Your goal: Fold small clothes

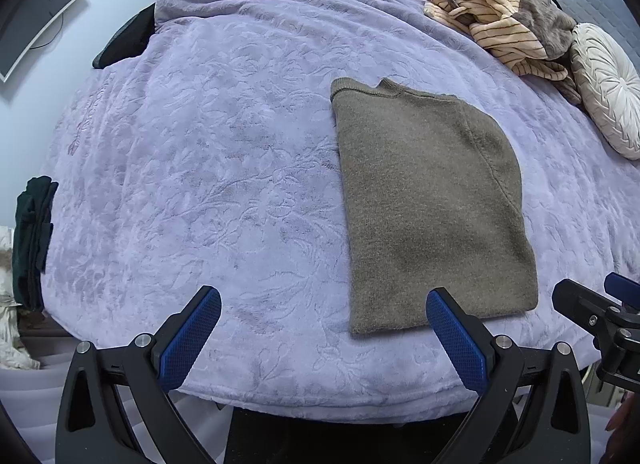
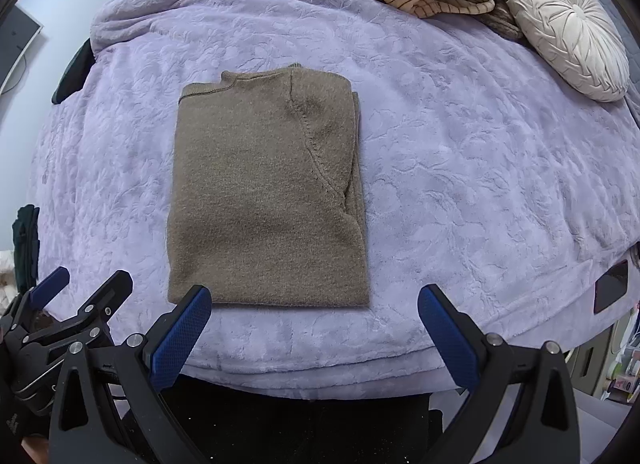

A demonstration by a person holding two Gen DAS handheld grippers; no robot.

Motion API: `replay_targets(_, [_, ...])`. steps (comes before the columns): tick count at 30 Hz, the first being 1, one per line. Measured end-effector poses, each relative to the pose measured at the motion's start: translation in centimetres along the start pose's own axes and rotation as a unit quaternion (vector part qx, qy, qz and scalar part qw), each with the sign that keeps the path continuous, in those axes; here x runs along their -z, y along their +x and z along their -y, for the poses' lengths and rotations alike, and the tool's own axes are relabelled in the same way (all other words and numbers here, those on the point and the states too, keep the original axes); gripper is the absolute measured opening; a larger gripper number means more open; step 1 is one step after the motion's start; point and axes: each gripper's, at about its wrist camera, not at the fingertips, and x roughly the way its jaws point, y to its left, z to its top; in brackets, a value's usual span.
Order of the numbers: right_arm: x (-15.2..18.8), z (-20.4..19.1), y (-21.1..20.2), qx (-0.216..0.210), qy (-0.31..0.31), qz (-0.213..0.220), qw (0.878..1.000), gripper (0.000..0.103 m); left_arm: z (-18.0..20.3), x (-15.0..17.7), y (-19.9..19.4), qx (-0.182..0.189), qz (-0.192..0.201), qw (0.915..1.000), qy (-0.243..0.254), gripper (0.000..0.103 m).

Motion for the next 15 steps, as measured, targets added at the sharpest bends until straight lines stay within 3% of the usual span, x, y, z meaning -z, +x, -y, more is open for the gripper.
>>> replay_targets(15, [0.5,-1.3,-0.8,0.014,0.004,0.01,1.0,0.103,-0.6,0.1,-0.2,0.017,0.007,0.9998,0.013,0.103])
